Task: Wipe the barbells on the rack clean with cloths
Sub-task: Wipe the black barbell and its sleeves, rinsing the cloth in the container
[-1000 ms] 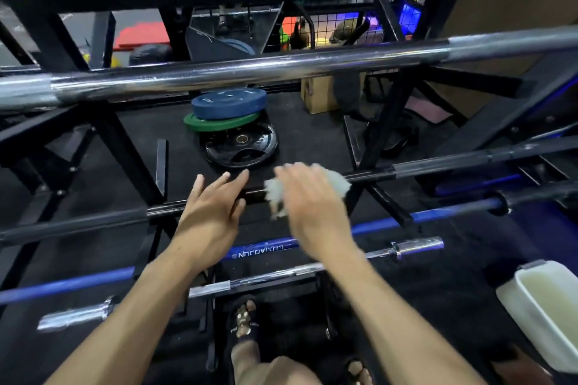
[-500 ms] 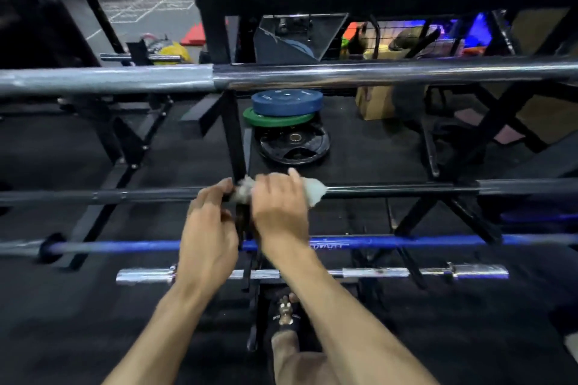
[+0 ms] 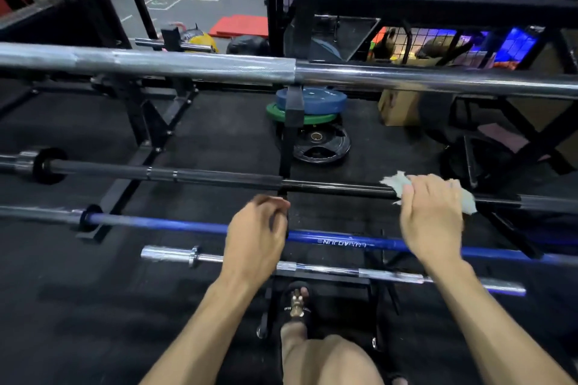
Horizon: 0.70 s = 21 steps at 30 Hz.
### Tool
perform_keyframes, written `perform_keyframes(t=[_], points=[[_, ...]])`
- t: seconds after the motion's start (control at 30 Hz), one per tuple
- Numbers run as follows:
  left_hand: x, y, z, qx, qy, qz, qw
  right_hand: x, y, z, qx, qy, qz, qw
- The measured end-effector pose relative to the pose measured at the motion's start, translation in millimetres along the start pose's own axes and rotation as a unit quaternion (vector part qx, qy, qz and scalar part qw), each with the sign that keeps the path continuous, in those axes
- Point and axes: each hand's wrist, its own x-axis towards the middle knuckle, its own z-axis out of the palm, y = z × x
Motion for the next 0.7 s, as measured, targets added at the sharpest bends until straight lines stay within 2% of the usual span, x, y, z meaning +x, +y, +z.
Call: perform_keyframes(t=[0.17, 0.27, 0.33, 0.4, 0.47, 0.6, 0.7], points=[[6.8, -2.6, -6.3, -0.004, 0.003, -0.002, 1.0, 2.0, -116.2, 18.0, 0.038, -0.033, -0.132, 0.99], [7.0, -3.1, -9.7, 0.009, -0.003, 0.011, 1.0, 7.8, -175.5, 27.9, 0.05, -0.05, -0.156, 0.985], [6.9, -6.2, -9.2, 0.008, -0.009, 0.005, 1.0, 13.0, -178.2, 23.3, 0.048, -0.055, -0.176, 0.982], [6.3, -7.1, -9.1, 0.008, -0.016, -0.006, 1.0, 13.9, -150.8, 15.5, 0.062, -0.062, -0.208, 0.974], [6.3, -5.0, -9.6, 0.004, -0.024, -0.016, 1.0, 14.6, -111.8, 5.0, 0.065, -0.076, -0.185, 0.978], [8.5, 8.2, -7.3, 0.033, -0.042, -0.017, 0.998, 0.9, -25.7, -6.2, 0.023, -0.058, -0.039, 0.997], [7.6, 17.8, -2.9, 0.112, -0.058, -0.001, 0.992, -13.8, -31.8, -10.5, 0.086, -0.045, 0.03, 0.995]])
